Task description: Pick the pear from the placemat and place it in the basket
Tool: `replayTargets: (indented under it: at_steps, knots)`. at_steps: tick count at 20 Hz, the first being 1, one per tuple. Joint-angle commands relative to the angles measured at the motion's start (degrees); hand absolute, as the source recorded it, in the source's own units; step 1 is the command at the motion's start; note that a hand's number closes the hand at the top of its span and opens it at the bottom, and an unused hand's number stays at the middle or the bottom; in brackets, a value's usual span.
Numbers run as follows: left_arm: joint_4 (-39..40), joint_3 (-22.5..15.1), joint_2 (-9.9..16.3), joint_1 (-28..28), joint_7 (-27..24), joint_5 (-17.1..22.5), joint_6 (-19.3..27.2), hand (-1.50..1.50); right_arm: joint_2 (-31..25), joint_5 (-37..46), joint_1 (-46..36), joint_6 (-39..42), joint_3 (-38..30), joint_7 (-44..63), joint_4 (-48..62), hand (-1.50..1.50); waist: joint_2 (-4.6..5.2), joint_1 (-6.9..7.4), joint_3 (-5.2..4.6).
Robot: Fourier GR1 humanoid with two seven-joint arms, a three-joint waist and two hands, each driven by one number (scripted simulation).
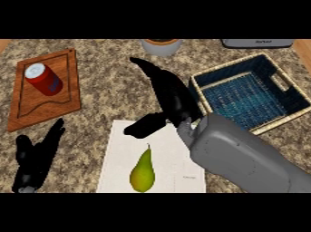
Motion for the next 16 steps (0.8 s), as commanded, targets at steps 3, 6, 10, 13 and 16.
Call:
replayTargets:
  at_steps: [3, 6, 10, 13, 16]
  knots:
    - [3.6, -0.7, -1.0, 3.7, 2.4, 1.0, -0.6, 0.00, -10.1, -5.0, -12.7, 17.5, -2.9, 17.1, -6.5, -1.50, 0.75, -0.70, -0.68]
    - [3.3, -0.4, -0.7, 3.7, 2.1, 0.1, -0.1, 0.00, -13.4, -13.0, -14.2, 27.2, -5.0, 21.8, -9.4, -1.50, 1.15, -0.60, -0.57]
    - [2.7, -0.5, -2.1, 3.0, 2.7, 0.7, 0.2, 0.00, -16.8, -24.6, -16.8, 37.7, -8.9, 27.8, -10.0, -1.50, 1.49, -0.35, -0.54]
    - [3.1, 0.6, -0.3, 2.4, 3.4, 0.8, -0.9, 0.00, -18.9, -30.2, -17.3, 41.9, -9.1, 31.0, -11.2, -1.50, 1.55, -0.28, -0.52]
    - [0.0, -0.3, -1.2, 5.7, 2.3, 0.8, -1.0, 0.00, -22.4, -33.5, -17.8, 43.9, -9.4, 32.2, -11.2, -1.50, 1.46, 0.78, -0.49]
